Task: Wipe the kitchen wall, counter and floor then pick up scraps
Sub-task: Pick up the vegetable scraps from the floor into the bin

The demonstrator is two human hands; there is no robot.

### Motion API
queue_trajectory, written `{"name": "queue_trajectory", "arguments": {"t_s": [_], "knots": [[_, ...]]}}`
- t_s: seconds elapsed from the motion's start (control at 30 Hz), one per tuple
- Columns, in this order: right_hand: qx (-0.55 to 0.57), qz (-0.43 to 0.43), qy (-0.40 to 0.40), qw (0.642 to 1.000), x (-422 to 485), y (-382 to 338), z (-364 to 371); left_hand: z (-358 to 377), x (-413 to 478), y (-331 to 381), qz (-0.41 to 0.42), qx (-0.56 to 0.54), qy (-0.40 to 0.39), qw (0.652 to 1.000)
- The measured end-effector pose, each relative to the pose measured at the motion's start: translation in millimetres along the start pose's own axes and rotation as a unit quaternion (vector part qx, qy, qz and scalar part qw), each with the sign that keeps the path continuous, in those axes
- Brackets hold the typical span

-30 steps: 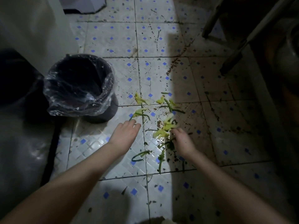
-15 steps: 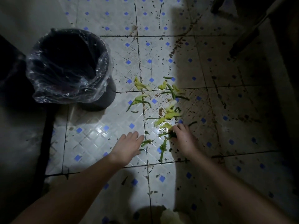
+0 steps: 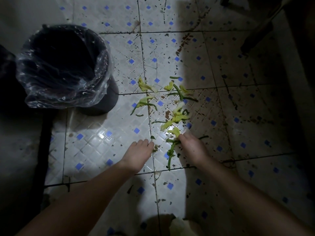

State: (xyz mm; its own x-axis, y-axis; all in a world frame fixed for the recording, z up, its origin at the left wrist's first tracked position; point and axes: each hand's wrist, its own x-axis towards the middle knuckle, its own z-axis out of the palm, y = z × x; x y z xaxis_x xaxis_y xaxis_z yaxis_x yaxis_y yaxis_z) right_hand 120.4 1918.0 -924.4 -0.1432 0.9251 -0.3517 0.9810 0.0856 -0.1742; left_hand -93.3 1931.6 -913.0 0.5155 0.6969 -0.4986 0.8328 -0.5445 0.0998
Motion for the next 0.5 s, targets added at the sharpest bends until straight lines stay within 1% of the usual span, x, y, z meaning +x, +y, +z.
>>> {"name": "queue_trajectory", "arguments": {"t_s": [0.2, 0.4, 0.5], "knots": [[0.003, 0.032, 0.031, 0.999, -6, 5, 3, -5, -1, 3, 0.016, 0.018, -0.021, 0.999], [0.011, 0.015, -0.009, 1.0, -10, 9, -2, -14, -2, 5, 0.015, 0.006, -0.009, 1.0], [0.012, 0.016, 0.003, 1.0, -11, 9, -2, -20, 0, 8, 0.013, -0.009, 0.006, 1.0]]}}
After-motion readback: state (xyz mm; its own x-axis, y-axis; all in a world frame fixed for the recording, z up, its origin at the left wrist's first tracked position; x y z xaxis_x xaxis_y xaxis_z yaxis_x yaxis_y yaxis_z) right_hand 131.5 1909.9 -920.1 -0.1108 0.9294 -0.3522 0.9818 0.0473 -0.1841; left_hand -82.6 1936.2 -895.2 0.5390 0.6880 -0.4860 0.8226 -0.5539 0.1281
